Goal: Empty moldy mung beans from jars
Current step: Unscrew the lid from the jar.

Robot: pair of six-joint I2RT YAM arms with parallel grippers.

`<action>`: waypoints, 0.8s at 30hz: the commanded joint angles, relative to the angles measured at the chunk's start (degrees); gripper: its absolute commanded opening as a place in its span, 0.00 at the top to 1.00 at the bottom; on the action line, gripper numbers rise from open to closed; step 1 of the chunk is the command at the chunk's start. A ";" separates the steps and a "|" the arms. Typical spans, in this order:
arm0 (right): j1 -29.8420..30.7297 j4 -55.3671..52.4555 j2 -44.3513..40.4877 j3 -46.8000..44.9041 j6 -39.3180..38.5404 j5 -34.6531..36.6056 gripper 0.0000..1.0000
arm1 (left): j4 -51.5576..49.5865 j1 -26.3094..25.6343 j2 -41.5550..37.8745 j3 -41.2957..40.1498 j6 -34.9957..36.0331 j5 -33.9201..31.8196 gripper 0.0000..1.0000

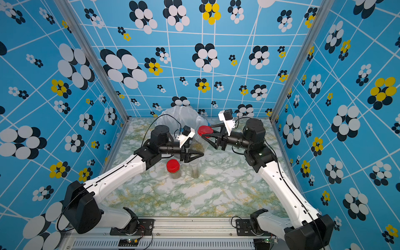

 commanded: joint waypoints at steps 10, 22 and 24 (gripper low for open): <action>0.98 2.41 -2.44 -1.41 4.31 6.53 0.33 | 1.28 1.06 -1.84 -0.61 -2.27 -14.22 0.59; 1.02 1.27 0.52 1.22 1.44 -2.35 0.33 | 1.29 1.48 -1.82 1.28 -2.68 -4.63 0.60; 1.03 1.49 1.23 1.63 0.97 -4.78 0.33 | -0.21 1.58 -1.17 2.05 -1.65 -0.83 0.60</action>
